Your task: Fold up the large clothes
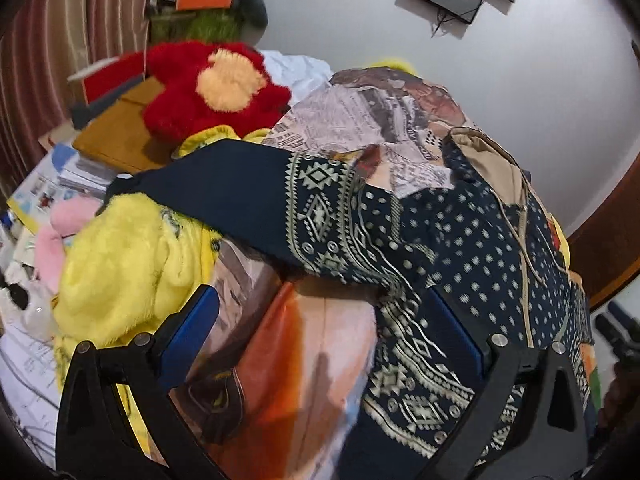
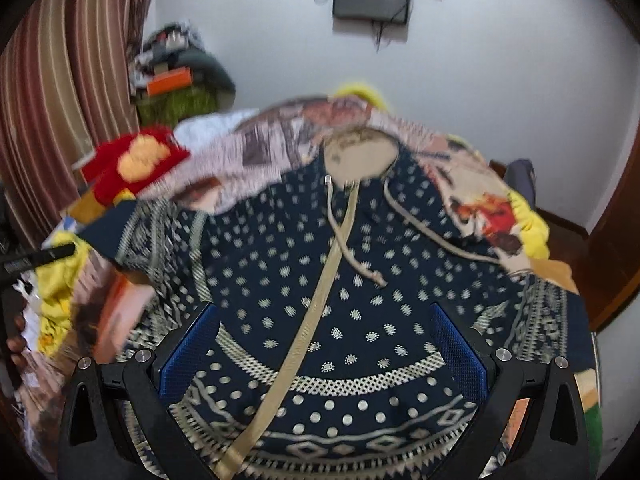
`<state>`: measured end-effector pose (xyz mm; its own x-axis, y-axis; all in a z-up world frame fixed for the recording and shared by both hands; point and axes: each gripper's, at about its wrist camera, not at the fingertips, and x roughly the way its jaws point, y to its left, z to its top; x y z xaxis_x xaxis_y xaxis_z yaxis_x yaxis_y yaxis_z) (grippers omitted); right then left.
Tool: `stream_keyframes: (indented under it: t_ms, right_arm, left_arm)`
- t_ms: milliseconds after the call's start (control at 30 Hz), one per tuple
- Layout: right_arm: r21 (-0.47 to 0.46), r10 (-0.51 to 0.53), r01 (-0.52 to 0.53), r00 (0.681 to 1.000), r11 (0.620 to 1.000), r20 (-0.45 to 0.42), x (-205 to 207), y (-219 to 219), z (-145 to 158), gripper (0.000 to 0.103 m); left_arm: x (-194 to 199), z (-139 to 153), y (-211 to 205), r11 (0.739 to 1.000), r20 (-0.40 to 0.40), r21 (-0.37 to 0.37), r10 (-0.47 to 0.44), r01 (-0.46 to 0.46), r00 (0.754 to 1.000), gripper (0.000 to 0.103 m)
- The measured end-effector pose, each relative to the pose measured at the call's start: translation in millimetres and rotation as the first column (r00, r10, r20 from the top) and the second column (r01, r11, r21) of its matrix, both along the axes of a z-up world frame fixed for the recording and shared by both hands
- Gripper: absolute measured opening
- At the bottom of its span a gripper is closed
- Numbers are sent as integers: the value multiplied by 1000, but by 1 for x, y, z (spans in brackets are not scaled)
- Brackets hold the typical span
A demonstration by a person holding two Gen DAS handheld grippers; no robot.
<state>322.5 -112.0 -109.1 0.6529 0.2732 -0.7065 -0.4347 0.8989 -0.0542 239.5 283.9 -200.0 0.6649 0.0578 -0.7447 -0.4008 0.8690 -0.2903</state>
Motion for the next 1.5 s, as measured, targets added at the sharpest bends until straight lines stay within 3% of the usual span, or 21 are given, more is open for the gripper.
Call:
stream_keyframes:
  t_ms: [133,200,333,500,600,933,1067,1200,1300,1333,1400,1433,1500]
  right_arm:
    - [-15,20,-21,999,1000,-45,27,11,-24,103]
    - [-14,33,-34,998,999,-56,35,13,-30,103]
    - [-18,54,-55,996,998,-66,43,18,-39,103]
    - [-16,72,-74,994,997,-87,44,20,-44,103]
    - [-10,76,-77,993,997,-89,43,20,-43,103]
    - [32,74,-71,992,997,-100,41,11,-38,103]
    - [28,80,-78,992,997,-93,38,9,-37,103]
    - [0,74,-75,994,997,-77,36,7,-36,103]
    - [-6,67,-67,995,998,-73,35,1,-35,103]
    - [-8,62,-63,995,998,-72,35,-2,-34,103]
    - [-11,52,-52,996,999,-70,34,-9,-32,103]
    - [-12,47,-48,997,999,-69,34,-12,-32,103]
    - [-14,34,-35,998,999,-60,32,-21,-28,103]
  left_arm:
    - [19,-13,33,994,13,-109,19,-18,1000,98]
    - [26,-19,48,987,14,-156,35,-33,999,85]
    - [38,-33,82,964,3,-249,99,-95,995,74]
    - [46,-50,112,932,-36,-317,175,-177,984,51]
    - [47,-53,121,913,-49,-358,191,-196,980,50]
    - [31,-53,109,935,-115,-300,160,-188,980,50]
    - [34,-61,119,916,-115,-337,189,-217,975,50]
    - [49,-60,124,935,-120,-254,225,-249,967,46]
    - [68,-52,119,959,-144,-97,250,-265,957,43]
    - [77,-49,115,966,-160,-2,256,-260,953,40]
    - [90,-44,109,960,-190,140,266,-242,945,22]
    - [96,-40,104,953,-201,200,266,-226,943,18]
    - [104,-28,94,943,-193,267,254,-199,948,7]
